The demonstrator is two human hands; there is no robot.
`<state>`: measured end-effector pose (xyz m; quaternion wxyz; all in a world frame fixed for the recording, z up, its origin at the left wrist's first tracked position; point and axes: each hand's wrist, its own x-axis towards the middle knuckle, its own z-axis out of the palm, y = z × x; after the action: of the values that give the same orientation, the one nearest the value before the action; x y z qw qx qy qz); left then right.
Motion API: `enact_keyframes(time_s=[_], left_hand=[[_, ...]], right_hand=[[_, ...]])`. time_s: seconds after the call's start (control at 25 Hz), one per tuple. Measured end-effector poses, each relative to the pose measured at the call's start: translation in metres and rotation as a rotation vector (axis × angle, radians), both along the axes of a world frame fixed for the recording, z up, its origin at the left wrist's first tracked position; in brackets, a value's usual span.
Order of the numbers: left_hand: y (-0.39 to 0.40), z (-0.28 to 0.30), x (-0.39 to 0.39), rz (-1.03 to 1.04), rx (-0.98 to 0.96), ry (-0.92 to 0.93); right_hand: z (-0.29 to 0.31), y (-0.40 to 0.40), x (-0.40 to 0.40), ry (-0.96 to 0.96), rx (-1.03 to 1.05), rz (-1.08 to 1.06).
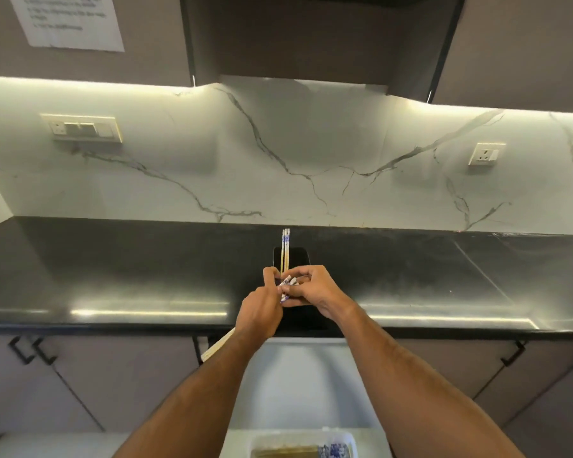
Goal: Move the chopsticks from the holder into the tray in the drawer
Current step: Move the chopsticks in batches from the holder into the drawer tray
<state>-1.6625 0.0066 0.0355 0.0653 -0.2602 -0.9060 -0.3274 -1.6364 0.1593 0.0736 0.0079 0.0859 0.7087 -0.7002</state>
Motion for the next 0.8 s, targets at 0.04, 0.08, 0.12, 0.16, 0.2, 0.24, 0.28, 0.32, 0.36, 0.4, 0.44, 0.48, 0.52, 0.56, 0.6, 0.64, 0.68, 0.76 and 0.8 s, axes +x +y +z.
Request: enact_keyframes(time_s=[0.04,0.08,0.12,0.16,0.2,0.24,0.28,0.32,0.36,0.4,0.44,0.48,0.52,0.56,0.6,0.64,0.68,0.76,0.8], left_hand=[[-0.006,-0.006,0.008,-0.028,-0.053,-0.012],[-0.010,-0.009,0.013,-0.050,-0.095,-0.024],[-0.012,-0.012,0.017,-0.070,-0.124,-0.041],[-0.013,-0.014,0.021,-0.093,-0.142,-0.064],[-0.013,-0.015,0.024,-0.121,-0.143,-0.091],[-0.012,-0.016,0.028,-0.157,-0.133,-0.133],[-0.010,-0.017,0.030,-0.197,-0.116,-0.194],[-0.009,-0.019,0.031,-0.235,-0.098,-0.282],[-0.009,-0.021,0.030,-0.262,-0.085,-0.381],[-0.009,-0.023,0.028,-0.277,-0.086,-0.472],[-0.009,-0.026,0.026,-0.279,-0.105,-0.541],[-0.009,-0.028,0.024,-0.276,-0.142,-0.575],[-0.009,-0.031,0.023,-0.273,-0.185,-0.580],[-0.008,-0.033,0.023,-0.277,-0.225,-0.574],[-0.006,-0.036,0.023,-0.287,-0.260,-0.565],[-0.002,-0.038,0.025,-0.304,-0.296,-0.555],[0.003,-0.039,0.027,-0.323,-0.335,-0.545],[0.011,-0.043,0.030,-0.348,-0.415,-0.530],[0.015,-0.045,0.031,-0.355,-0.448,-0.526]], right_hand=[[-0.008,-0.003,0.010,-0.012,0.037,0.000],[-0.016,-0.005,0.018,-0.024,0.065,-0.023],[-0.023,-0.007,0.025,-0.041,0.086,-0.060],[-0.029,-0.008,0.032,-0.059,0.103,-0.097],[-0.035,-0.008,0.038,-0.070,0.128,-0.124],[-0.040,-0.008,0.044,-0.073,0.167,-0.145],[-0.044,-0.006,0.048,-0.075,0.213,-0.168],[-0.047,-0.003,0.051,-0.078,0.252,-0.198],[-0.050,0.003,0.054,-0.082,0.278,-0.234],[-0.052,0.008,0.056,-0.088,0.291,-0.263],[-0.054,0.013,0.059,-0.104,0.292,-0.274],[-0.057,0.018,0.061,-0.132,0.287,-0.265],[-0.061,0.022,0.063,-0.166,0.281,-0.245],[-0.065,0.025,0.065,-0.197,0.270,-0.228],[-0.069,0.026,0.067,-0.222,0.247,-0.224],[-0.072,0.027,0.068,-0.242,0.214,-0.241],[-0.073,0.027,0.069,-0.265,0.177,-0.272],[-0.076,0.026,0.069,-0.318,0.136,-0.317],[-0.079,0.024,0.068,-0.336,0.138,-0.317]])
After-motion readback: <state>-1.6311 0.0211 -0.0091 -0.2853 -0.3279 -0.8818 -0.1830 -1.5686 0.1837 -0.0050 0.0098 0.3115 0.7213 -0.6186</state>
